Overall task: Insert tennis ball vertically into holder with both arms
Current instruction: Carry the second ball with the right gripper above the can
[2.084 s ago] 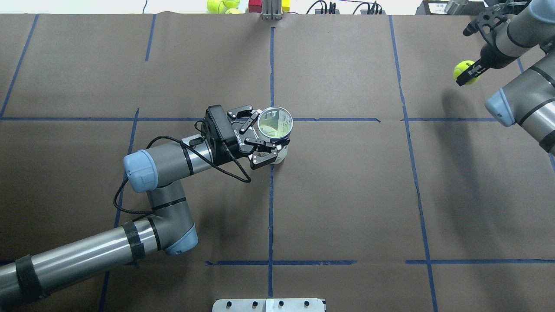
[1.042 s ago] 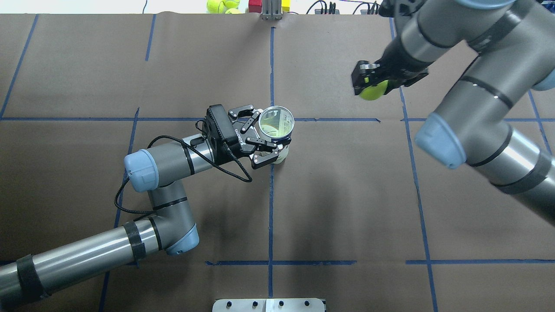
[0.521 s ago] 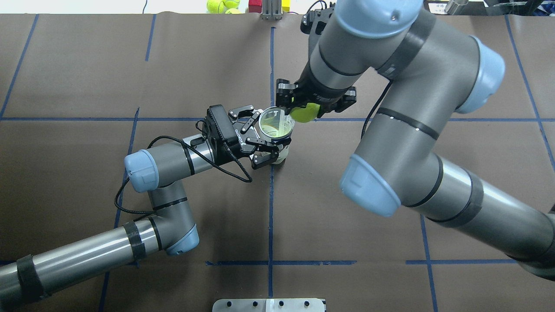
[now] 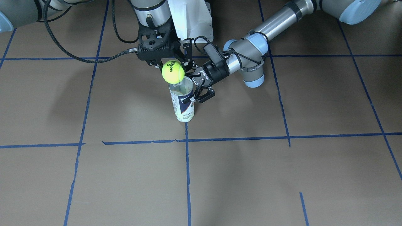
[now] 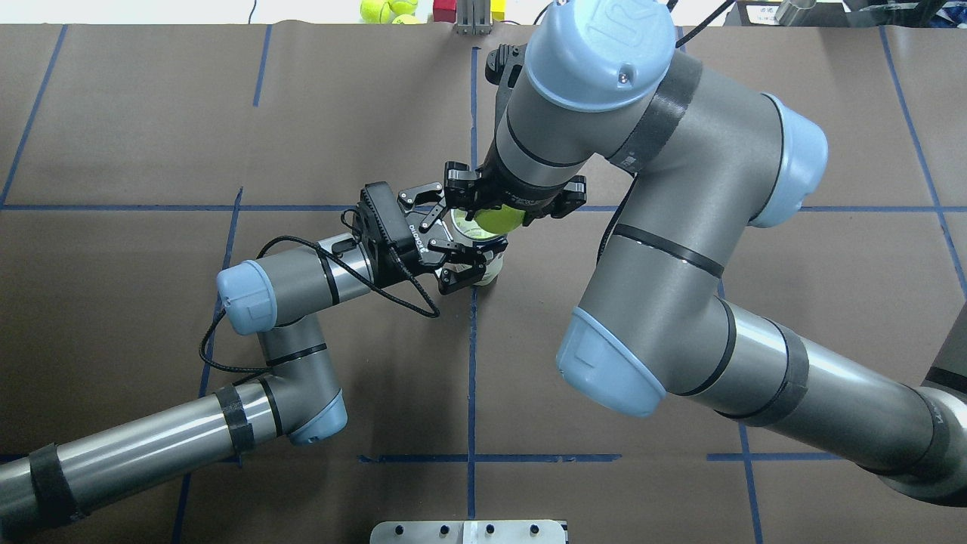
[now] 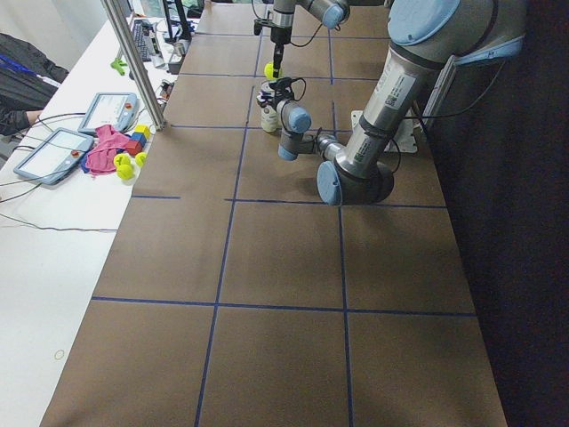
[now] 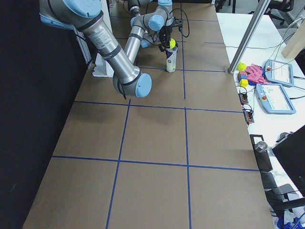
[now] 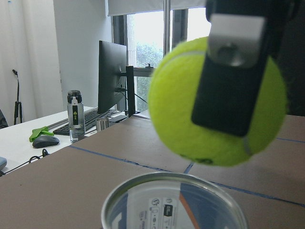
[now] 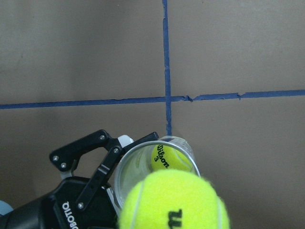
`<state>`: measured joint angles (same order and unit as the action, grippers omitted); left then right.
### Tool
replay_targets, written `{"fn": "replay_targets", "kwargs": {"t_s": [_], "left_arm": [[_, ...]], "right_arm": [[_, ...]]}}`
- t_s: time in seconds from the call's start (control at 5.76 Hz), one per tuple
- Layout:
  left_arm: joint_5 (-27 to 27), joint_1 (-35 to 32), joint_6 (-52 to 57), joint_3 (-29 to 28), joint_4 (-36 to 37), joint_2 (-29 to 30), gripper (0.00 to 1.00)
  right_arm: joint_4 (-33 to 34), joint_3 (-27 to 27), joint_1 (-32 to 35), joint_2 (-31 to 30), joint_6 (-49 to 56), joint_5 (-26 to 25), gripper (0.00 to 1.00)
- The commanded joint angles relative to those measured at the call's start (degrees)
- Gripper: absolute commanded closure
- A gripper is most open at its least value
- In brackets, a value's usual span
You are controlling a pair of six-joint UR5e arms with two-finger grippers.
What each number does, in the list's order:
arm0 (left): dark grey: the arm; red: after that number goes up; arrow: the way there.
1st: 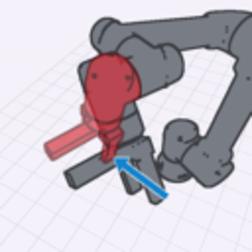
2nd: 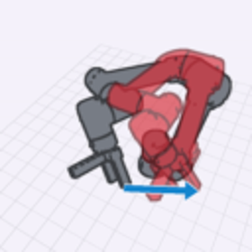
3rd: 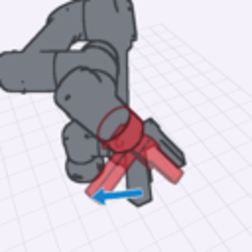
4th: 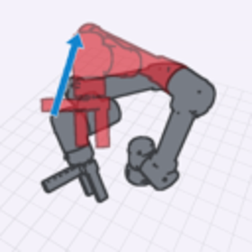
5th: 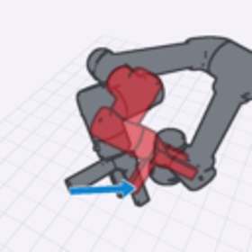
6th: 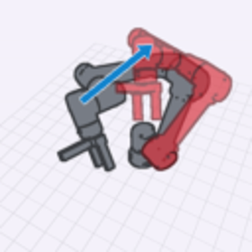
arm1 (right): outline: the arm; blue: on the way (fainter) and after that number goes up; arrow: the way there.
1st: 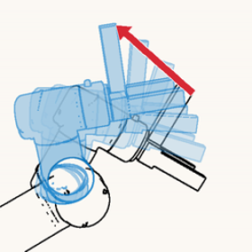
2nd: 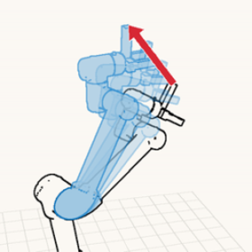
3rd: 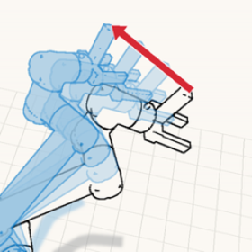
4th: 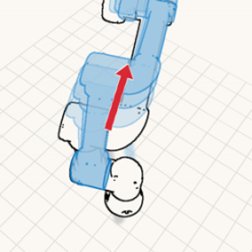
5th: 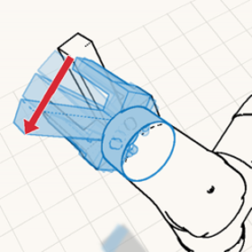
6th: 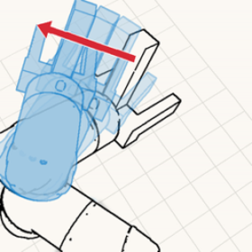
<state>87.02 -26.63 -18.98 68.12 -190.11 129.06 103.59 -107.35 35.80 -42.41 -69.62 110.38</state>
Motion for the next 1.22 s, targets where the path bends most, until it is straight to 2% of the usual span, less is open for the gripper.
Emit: {"fn": "replay_targets", "kwargs": {"t_s": [0.0,0.17,0.69,1.04], "left_arm": [[-0.01,0.0,0.0,0.0,0.0,-0.04,0.25],[0.08,0.0,0.0,0.0,0.0,-0.04,0.25],[0.08,0.0,0.0,0.09,0.0,-0.04,0.25],[0.08,0.0,0.0,0.09,0.0,-0.13,0.24]], "right_arm": [[-0.06,1.08,-0.38,1.09,0.01,0.01,0.15],[-0.14,1.87,-0.38,2.15,0.01,0.28,0.09],[-0.14,1.97,-0.38,2.07,0.19,0.37,0.09],[0.03,1.88,1.1,1.46,2.72,1.76,0.01]]}}
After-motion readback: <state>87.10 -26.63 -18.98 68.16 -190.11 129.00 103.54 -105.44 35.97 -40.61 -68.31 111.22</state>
